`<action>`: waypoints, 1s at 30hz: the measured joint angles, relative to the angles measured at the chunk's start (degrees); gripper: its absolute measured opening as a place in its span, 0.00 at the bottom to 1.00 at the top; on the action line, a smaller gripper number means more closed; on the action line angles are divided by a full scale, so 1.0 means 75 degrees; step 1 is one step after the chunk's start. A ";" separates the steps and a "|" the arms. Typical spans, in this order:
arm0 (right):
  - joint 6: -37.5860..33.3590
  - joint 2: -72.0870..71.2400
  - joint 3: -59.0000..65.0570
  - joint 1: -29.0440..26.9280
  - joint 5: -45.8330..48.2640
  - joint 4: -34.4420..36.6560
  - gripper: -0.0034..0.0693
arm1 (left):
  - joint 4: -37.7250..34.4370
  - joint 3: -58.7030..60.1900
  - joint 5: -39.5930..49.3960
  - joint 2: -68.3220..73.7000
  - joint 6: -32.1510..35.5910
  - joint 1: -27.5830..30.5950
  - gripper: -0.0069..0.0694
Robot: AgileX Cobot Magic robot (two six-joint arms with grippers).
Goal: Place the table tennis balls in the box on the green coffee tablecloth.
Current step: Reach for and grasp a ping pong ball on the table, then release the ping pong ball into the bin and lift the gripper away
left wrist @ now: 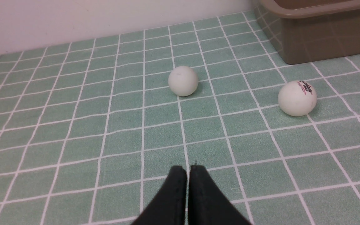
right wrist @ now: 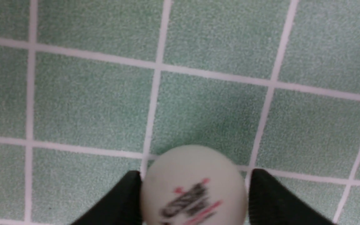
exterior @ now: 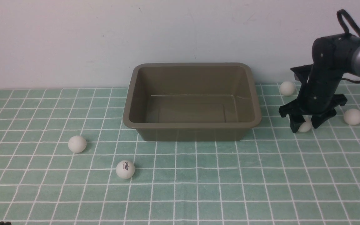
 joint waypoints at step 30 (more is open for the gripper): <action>-0.1601 -0.0260 -0.2494 0.1918 0.0741 0.2749 0.55 | 0.0000 0.0000 0.0000 0.0000 0.0000 0.0000 0.09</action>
